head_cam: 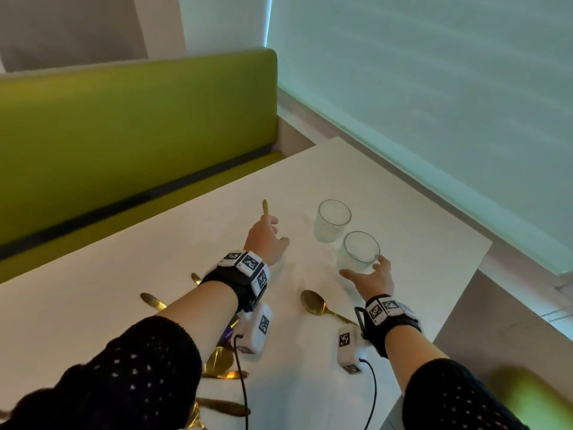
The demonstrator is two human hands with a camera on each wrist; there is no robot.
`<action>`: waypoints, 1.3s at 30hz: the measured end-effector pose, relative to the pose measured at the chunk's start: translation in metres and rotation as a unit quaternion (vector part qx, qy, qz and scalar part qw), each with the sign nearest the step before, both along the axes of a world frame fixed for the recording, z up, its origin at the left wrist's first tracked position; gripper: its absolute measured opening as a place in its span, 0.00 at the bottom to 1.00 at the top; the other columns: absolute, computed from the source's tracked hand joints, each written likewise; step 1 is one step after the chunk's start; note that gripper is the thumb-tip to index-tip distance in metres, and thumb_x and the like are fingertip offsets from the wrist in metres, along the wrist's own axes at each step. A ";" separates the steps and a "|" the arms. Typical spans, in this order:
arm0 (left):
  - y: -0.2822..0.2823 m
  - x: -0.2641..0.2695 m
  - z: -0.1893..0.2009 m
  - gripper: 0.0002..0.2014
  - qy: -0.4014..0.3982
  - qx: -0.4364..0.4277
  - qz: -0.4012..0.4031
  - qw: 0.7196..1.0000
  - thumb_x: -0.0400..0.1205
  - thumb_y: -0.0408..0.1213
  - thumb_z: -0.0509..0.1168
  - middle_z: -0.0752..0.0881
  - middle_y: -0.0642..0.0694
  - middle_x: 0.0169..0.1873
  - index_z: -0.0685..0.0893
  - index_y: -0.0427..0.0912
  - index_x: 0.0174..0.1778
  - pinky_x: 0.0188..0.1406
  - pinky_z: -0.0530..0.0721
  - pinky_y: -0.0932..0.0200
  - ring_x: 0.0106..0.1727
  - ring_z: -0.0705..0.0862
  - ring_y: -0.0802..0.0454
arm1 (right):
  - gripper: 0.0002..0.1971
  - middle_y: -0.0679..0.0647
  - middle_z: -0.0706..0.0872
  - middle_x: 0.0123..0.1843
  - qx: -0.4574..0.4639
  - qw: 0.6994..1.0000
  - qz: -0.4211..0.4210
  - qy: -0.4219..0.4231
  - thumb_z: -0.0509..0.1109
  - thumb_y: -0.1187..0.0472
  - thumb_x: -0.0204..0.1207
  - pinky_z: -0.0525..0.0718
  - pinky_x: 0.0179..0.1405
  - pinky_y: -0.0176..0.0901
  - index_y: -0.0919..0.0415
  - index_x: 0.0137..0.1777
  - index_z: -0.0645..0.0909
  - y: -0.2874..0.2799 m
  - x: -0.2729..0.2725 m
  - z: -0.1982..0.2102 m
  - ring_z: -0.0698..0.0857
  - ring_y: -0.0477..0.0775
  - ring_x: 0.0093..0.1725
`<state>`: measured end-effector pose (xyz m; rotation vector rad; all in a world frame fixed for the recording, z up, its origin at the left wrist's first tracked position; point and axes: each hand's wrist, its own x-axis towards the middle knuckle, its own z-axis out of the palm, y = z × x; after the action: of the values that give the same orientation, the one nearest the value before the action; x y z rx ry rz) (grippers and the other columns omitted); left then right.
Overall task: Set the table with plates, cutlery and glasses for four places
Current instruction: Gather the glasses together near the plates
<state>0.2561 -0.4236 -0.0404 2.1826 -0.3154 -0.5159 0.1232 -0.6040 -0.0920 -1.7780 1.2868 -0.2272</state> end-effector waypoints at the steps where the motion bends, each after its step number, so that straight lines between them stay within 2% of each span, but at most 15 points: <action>1: -0.006 0.004 -0.002 0.24 0.001 0.005 -0.002 1.000 0.79 0.35 0.67 0.80 0.39 0.64 0.70 0.37 0.71 0.65 0.75 0.55 0.66 0.79 0.43 | 0.50 0.58 0.73 0.76 -0.002 1.000 -0.003 -0.011 0.85 0.57 0.59 0.70 0.73 0.50 0.57 0.79 0.60 -0.001 0.003 -0.003 0.73 0.60 0.74; 6: -0.038 0.018 -0.009 0.27 0.010 0.018 -0.025 0.999 0.79 0.37 0.67 0.78 0.39 0.66 0.67 0.37 0.73 0.65 0.74 0.57 0.68 0.77 0.44 | 0.51 0.56 0.77 0.72 -0.019 0.999 -0.016 -0.047 0.86 0.54 0.55 0.73 0.71 0.47 0.57 0.76 0.63 -0.005 0.016 -0.014 0.76 0.58 0.71; 9: -0.058 0.021 -0.016 0.31 0.020 0.027 -0.046 0.998 0.77 0.39 0.69 0.76 0.40 0.69 0.65 0.37 0.75 0.66 0.72 0.58 0.70 0.75 0.45 | 0.45 0.54 0.81 0.67 -0.034 0.998 -0.013 -0.046 0.85 0.55 0.56 0.75 0.68 0.47 0.55 0.72 0.67 -0.009 0.019 -0.020 0.79 0.57 0.68; 14: -0.090 0.023 -0.031 0.44 0.057 0.025 -0.061 0.996 0.72 0.43 0.75 0.70 0.41 0.76 0.59 0.37 0.79 0.71 0.70 0.56 0.76 0.71 0.44 | 0.38 0.54 0.82 0.62 -0.047 0.998 -0.020 -0.042 0.84 0.55 0.57 0.75 0.61 0.43 0.54 0.67 0.71 -0.017 0.013 -0.021 0.80 0.57 0.63; 19: -0.119 0.024 -0.046 0.57 0.097 -0.008 -0.035 0.995 0.67 0.42 0.80 0.62 0.43 0.81 0.47 0.40 0.83 0.78 0.65 0.53 0.82 0.63 0.44 | 0.37 0.53 0.83 0.61 -0.068 0.996 -0.026 -0.044 0.85 0.56 0.57 0.75 0.62 0.43 0.55 0.66 0.72 -0.027 0.002 -0.019 0.81 0.56 0.63; 21: -0.127 0.024 -0.051 0.59 0.097 -0.017 -0.027 0.995 0.66 0.41 0.81 0.61 0.43 0.82 0.44 0.41 0.84 0.78 0.63 0.54 0.82 0.62 0.45 | 0.37 0.53 0.84 0.61 -0.075 0.996 -0.027 -0.045 0.85 0.56 0.57 0.76 0.63 0.43 0.55 0.66 0.73 -0.030 -0.001 -0.018 0.81 0.55 0.62; 24: -0.133 0.025 -0.054 0.59 0.089 -0.047 -0.016 0.995 0.65 0.40 0.81 0.68 0.44 0.79 0.48 0.42 0.84 0.77 0.65 0.56 0.80 0.66 0.46 | 0.38 0.51 0.83 0.61 -0.079 0.996 -0.025 -0.043 0.85 0.55 0.56 0.76 0.63 0.43 0.53 0.66 0.72 -0.033 -0.004 -0.017 0.81 0.54 0.62; 27: -0.134 0.023 -0.056 0.50 0.046 -0.043 -0.012 0.998 0.63 0.41 0.82 0.75 0.42 0.74 0.62 0.41 0.78 0.73 0.72 0.54 0.75 0.73 0.45 | 0.39 0.51 0.83 0.61 -0.084 0.995 -0.020 -0.045 0.86 0.54 0.55 0.76 0.63 0.43 0.53 0.67 0.72 -0.032 -0.006 -0.013 0.81 0.54 0.63; 29: -0.131 0.018 -0.056 0.44 0.037 -0.047 -0.012 0.998 0.63 0.42 0.81 0.77 0.43 0.71 0.68 0.41 0.74 0.70 0.75 0.54 0.72 0.75 0.45 | 0.39 0.51 0.83 0.61 -0.086 0.995 -0.019 -0.050 0.86 0.55 0.55 0.76 0.62 0.41 0.54 0.67 0.73 -0.031 -0.008 -0.010 0.81 0.53 0.62; 34: -0.103 0.001 -0.043 0.42 0.029 -0.086 -0.001 0.996 0.64 0.40 0.81 0.77 0.44 0.71 0.70 0.43 0.73 0.68 0.74 0.57 0.72 0.75 0.47 | 0.39 0.51 0.84 0.61 -0.092 0.994 -0.016 -0.061 0.86 0.54 0.55 0.76 0.62 0.41 0.54 0.66 0.73 -0.019 -0.017 0.005 0.81 0.54 0.63; 39: -0.043 -0.025 -0.016 0.40 0.018 -0.103 -0.010 0.994 0.65 0.39 0.81 0.78 0.44 0.70 0.71 0.43 0.73 0.59 0.71 0.64 0.70 0.77 0.49 | 0.38 0.51 0.83 0.61 -0.097 0.992 -0.003 -0.085 0.85 0.54 0.56 0.75 0.63 0.41 0.54 0.67 0.73 0.014 -0.030 0.031 0.81 0.53 0.63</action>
<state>0.2309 -0.4665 -0.0568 1.9692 -0.3549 -0.5104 0.0936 -0.5903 -0.0611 -1.8733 1.1805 -0.5108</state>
